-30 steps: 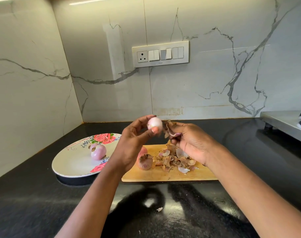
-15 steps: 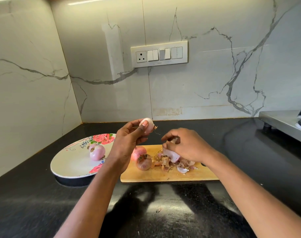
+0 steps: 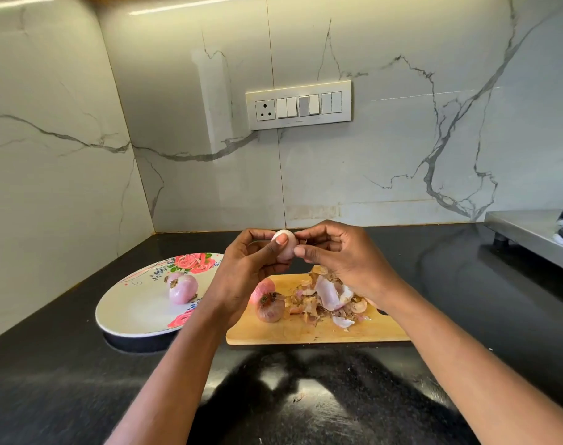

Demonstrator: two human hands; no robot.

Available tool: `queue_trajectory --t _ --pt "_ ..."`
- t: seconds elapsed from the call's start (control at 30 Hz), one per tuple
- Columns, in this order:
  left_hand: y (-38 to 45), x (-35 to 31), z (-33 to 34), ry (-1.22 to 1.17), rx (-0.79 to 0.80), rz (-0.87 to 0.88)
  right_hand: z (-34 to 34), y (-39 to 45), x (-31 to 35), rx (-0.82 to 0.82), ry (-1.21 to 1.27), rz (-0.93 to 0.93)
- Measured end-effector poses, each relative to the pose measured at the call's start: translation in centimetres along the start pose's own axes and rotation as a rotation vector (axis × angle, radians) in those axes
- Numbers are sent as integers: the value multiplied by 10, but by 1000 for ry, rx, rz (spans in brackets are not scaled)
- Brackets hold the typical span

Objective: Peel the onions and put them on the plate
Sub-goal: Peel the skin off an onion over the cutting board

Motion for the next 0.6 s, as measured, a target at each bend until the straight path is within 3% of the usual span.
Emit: queue_trajectory --t 0.27,0.6 --pt "0 2 0 27 -12 6 -3 -2 2 -23 17 24" --pt "0 6 2 144 -21 74 7 -1 -3 -218 -130 -17"
Point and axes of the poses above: each hand's wrist, its own y-axis towards the middle knuckle, its own z-axis out of the palm, x = y × z, the point moved 1 cm from there along y, towards the middle knuckle, and after that the axes turned 6 degrees about z, right-handed, at the moved point
